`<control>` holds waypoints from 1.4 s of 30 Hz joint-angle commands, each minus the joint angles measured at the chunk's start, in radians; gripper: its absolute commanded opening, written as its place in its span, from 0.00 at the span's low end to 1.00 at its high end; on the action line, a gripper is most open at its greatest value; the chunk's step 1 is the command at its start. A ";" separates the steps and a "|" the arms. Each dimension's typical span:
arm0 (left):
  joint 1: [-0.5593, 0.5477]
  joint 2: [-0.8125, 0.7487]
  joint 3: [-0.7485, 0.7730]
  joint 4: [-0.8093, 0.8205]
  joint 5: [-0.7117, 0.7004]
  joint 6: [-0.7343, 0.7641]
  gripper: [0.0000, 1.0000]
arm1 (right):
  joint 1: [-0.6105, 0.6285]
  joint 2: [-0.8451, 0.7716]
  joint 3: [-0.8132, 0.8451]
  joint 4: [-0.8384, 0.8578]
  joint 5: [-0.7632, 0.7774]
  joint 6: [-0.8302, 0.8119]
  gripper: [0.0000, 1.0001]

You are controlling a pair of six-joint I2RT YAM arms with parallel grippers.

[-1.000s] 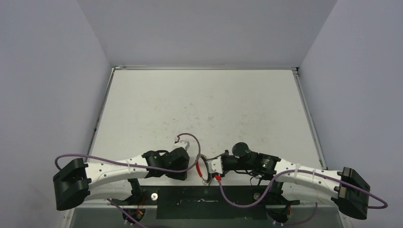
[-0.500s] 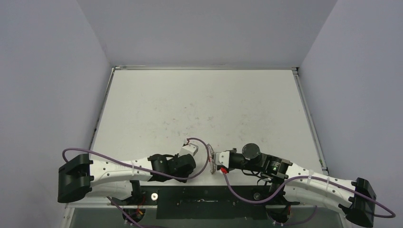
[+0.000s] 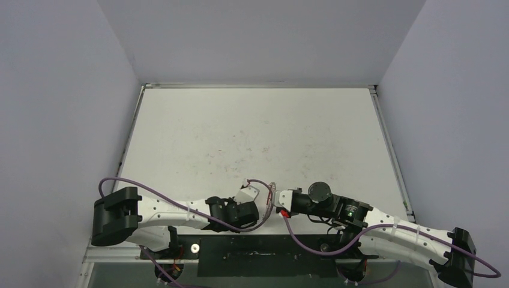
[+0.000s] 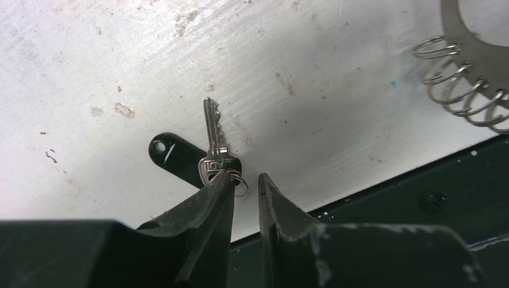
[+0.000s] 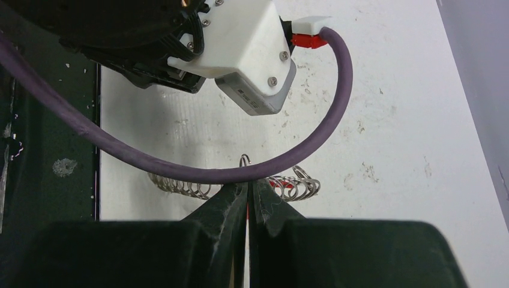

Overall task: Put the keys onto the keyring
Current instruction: Pick up the key from the center of the board.

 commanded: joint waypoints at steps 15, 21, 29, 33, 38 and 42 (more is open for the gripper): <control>-0.015 -0.020 0.071 -0.130 -0.110 -0.059 0.00 | 0.001 -0.006 0.008 0.034 -0.020 0.009 0.00; -0.015 -0.112 0.056 -0.127 -0.110 -0.067 0.00 | 0.001 0.005 0.012 0.033 -0.030 0.010 0.00; -0.013 -0.197 -0.005 -0.078 -0.069 -0.042 0.20 | 0.002 0.022 0.015 0.040 -0.045 0.015 0.00; -0.017 -0.154 0.006 -0.085 -0.057 -0.038 0.41 | 0.002 0.028 0.016 0.044 -0.047 0.018 0.00; -0.018 -0.049 0.043 -0.092 -0.056 -0.030 0.43 | 0.002 0.022 0.015 0.040 -0.046 0.018 0.00; -0.018 0.024 0.082 -0.122 -0.068 -0.041 0.36 | 0.002 0.015 0.016 0.030 -0.046 0.019 0.00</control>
